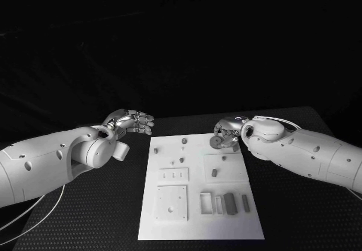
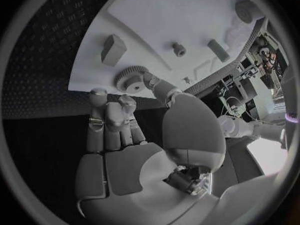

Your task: Assemble the parts on the task board

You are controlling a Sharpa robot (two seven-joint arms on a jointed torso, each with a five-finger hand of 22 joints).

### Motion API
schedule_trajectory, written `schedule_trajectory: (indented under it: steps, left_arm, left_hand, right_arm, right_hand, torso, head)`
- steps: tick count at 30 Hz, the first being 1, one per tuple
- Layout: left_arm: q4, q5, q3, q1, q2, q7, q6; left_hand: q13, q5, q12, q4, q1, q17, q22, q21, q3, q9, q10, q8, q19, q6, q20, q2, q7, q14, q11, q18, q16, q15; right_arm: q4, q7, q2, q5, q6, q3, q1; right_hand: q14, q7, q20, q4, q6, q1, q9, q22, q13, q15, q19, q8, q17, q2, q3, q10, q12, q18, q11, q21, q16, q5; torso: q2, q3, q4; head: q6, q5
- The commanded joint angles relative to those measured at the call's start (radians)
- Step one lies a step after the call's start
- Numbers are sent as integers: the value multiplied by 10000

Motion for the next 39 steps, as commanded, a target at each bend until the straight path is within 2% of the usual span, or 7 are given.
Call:
schedule_trajectory:
  steps: [1, 10, 17, 28, 32, 35, 39]
  left_arm:
    - [7, -18, 8, 10, 21, 118, 161]
    - [-10, -18, 7, 10, 39, 112, 181]
    - [-11, -18, 7, 10, 42, 106, 183]
    - [-36, -18, 6, 10, 56, 100, 196]
    - [-39, -18, 6, 10, 49, 99, 187]
    - [-34, -18, 6, 10, 52, 102, 194]
    - [-30, -18, 6, 10, 50, 101, 184]
  left_hand:
    - [15, 40, -68, 54, -61, 13, 13, -32, -12, 17, 57, -68, 42, 15, -21, 5, 68, 61, 25, 137, -64, 29]
    - [22, 39, -75, 53, -61, 22, 17, -34, -12, 20, 59, -70, 42, 18, -22, 8, 67, 64, 25, 137, -72, 28]
    - [29, 40, -81, 54, -65, 30, 20, -36, -14, 23, 62, -71, 43, 22, -22, 12, 66, 66, 25, 137, -80, 28]
    - [39, 39, -91, 53, -69, 42, 24, -39, -17, 27, 65, -75, 43, 24, -22, 13, 66, 70, 25, 137, -91, 28]
    - [42, 40, -94, 54, -70, 46, 26, -41, -17, 29, 66, -76, 43, 25, -22, 15, 65, 71, 25, 137, -95, 28]
    - [44, 39, -96, 53, -70, 49, 26, -41, -18, 29, 66, -77, 44, 25, -22, 15, 65, 72, 25, 137, -97, 28]
    - [46, 40, -98, 53, -71, 52, 28, -42, -18, 30, 67, -78, 44, 26, -22, 16, 65, 73, 25, 138, -100, 28]
  right_arm:
    - [-39, 107, 20, -227, 195, -3, -22]
    - [-114, 184, 97, -220, 317, -5, -32]
    - [-246, 198, 222, -373, 305, -28, -73]
    - [-306, 62, 302, -940, 263, -100, -200]
    - [-284, 26, 300, -1032, 265, -112, -202]
    - [-251, -7, 298, -1115, 152, -116, -202]
    - [-174, -94, 294, -1265, -112, -117, -202]
  right_hand:
    - [-41, 179, -12, -46, 433, 17, 70, 221, -43, -41, -54, 129, 8, 161, 23, -33, 52, 314, -69, 52, 62, -28]
    - [-39, -12, -16, -158, 933, 10, 280, 205, -212, -210, -90, 401, -20, 454, 36, -13, 132, 314, -251, 115, 54, -25]
    - [-70, -134, -15, -357, 1273, -21, 386, 204, -373, -318, -166, 520, -43, 1015, 37, -32, 153, 314, -366, 137, 35, -28]
    - [-47, -255, -13, -566, 1651, -100, 465, 195, -510, -413, -163, 614, -63, 1248, 43, 20, 229, 314, -475, 183, 44, -20]
    - [-48, -294, -8, -632, 1765, -188, 483, 198, -578, -451, -185, 611, -70, 1612, 54, 27, 253, 314, -518, 199, 47, -25]
    - [-50, -333, -8, -900, 1878, -220, 527, 200, -636, -483, -212, 629, -73, 2109, 50, 40, 294, 314, -552, 222, 58, -23]
    - [-22, -361, -4, -1023, 1959, -335, 568, 193, -682, -502, -196, 648, -79, 2359, 41, 82, 333, 314, -575, 241, 72, -18]
  torso:
    - [0, -10, 185]
    - [8, -13, 186]
    - [15, -12, 198]
    - [11, -19, 194]
    - [3, -19, 182]
    - [2, -22, 178]
    - [1, -24, 180]
  head:
    - [-24, 9]
    - [-38, 23]
    - [-92, 29]
    - [-172, 42]
    - [-187, 57]
    - [-187, 61]
    - [-186, 59]
